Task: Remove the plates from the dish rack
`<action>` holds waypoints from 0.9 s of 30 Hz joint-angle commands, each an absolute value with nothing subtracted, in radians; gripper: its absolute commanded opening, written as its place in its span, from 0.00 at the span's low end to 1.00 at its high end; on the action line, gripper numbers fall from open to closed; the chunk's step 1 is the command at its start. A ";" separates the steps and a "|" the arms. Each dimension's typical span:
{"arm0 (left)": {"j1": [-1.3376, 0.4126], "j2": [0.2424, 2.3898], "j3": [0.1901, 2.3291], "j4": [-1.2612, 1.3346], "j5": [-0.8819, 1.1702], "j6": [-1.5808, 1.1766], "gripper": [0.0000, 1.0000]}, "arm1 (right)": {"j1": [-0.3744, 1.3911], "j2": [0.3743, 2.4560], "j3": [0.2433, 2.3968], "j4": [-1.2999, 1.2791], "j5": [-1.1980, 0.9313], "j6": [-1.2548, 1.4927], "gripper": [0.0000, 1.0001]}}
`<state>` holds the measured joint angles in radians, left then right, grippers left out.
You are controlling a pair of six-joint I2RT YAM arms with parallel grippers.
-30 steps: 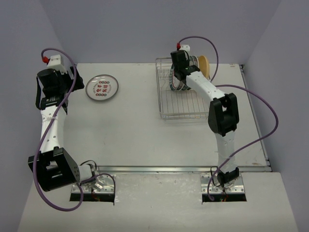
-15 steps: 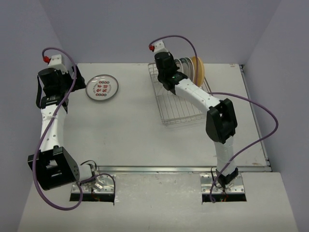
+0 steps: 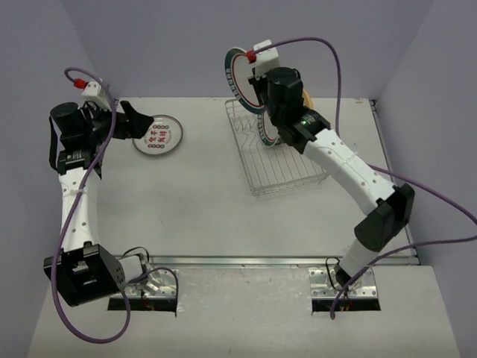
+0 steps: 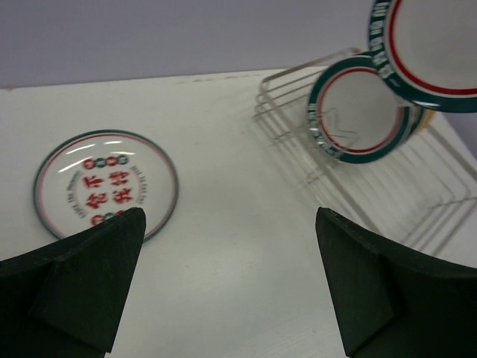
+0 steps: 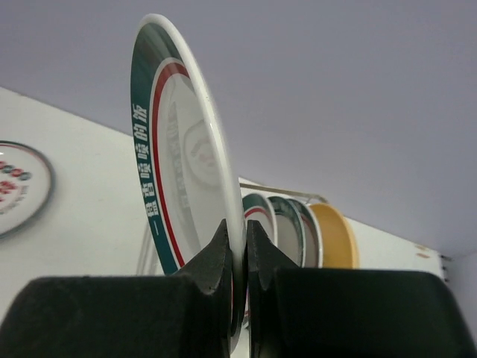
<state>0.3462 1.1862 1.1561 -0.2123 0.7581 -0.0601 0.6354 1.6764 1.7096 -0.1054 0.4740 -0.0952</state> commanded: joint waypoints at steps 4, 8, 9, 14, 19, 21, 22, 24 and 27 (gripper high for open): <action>0.255 1.142 1.124 -0.186 1.062 -0.121 0.89 | 0.562 1.562 1.621 -0.289 -0.101 0.273 0.00; 0.180 1.141 1.124 -0.255 1.025 -0.052 0.87 | 0.562 1.567 1.586 -0.290 -0.262 0.321 0.00; 0.164 1.141 1.123 -0.270 1.019 -0.041 0.87 | 0.563 1.571 1.580 -0.283 -0.308 0.335 0.00; 0.120 1.161 1.121 -0.315 0.943 -0.005 0.85 | 0.565 1.585 1.564 -0.270 -0.420 0.376 0.00; 0.109 1.207 1.118 -0.346 0.883 0.041 0.77 | 0.566 1.581 1.547 -0.254 -0.504 0.399 0.00; 0.098 1.220 1.117 -0.351 0.857 0.050 0.73 | 0.568 1.581 1.543 -0.248 -0.522 0.405 0.00; 0.091 1.225 1.117 -0.355 0.843 0.056 0.71 | 0.569 1.582 1.542 -0.246 -0.533 0.407 0.00; 0.080 1.237 1.117 -0.366 0.826 0.072 0.63 | 0.571 1.587 1.537 -0.240 -0.554 0.413 0.00; 0.078 1.249 1.116 -0.383 0.863 0.094 0.41 | 0.572 1.595 1.542 -0.239 -0.555 0.416 0.00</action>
<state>0.0943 1.2416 1.1175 -0.3758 0.8597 0.0314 0.5663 1.6134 1.5302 -0.3343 -0.4739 0.3794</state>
